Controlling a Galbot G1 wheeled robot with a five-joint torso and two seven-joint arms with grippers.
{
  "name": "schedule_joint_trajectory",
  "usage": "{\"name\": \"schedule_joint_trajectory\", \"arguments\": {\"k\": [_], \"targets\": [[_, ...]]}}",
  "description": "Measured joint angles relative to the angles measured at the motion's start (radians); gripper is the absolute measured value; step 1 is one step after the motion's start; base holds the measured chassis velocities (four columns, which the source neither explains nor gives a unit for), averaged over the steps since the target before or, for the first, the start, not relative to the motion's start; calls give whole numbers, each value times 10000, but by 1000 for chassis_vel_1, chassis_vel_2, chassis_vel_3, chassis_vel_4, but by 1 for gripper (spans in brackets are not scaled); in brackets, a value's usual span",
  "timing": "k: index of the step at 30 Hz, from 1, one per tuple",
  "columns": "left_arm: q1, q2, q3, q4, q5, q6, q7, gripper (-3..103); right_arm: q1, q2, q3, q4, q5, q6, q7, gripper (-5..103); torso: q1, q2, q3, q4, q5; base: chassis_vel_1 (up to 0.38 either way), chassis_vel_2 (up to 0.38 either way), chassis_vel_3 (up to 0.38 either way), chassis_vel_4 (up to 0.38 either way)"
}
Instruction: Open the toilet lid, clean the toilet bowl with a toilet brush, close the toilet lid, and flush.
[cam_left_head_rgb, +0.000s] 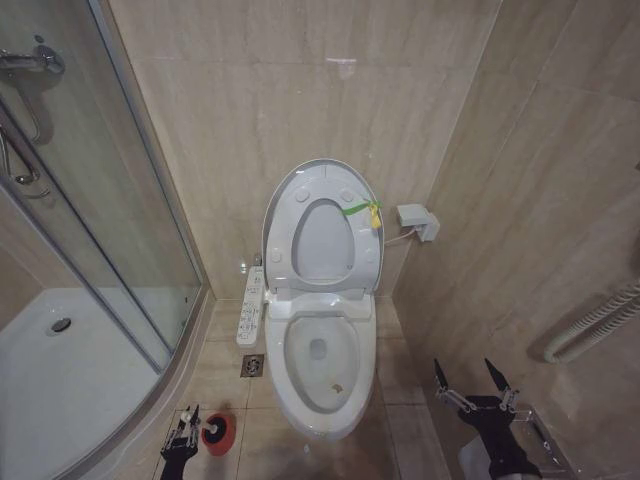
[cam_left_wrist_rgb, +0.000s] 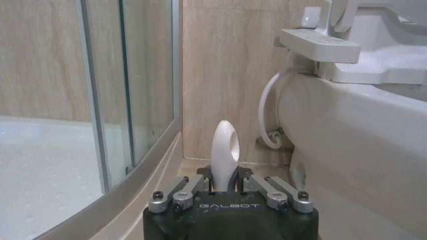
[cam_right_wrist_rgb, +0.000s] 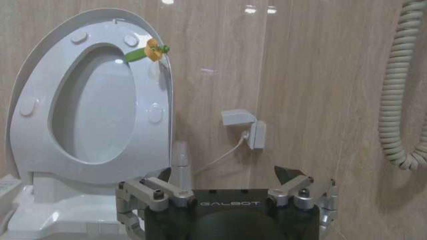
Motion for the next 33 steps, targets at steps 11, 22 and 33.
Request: {"name": "schedule_joint_trajectory", "arguments": {"k": [11,22,33], "targets": [[499,-80,-41,-1006,94,133,132,23,0,0,0,0,0,0,0,100,0,0,0,0,1,0,0,0,0],[1200,-151,-73,-2342,375,482,-363,23,0,0,0,0,0,0,0,100,0,-1,0,0,0,0,0,0,0],[2430,-246,-206,-4454,302,741,-741,23,0,0,0,0,0,0,0,100,0,-1,0,0,1,0,0,0,0]]}}
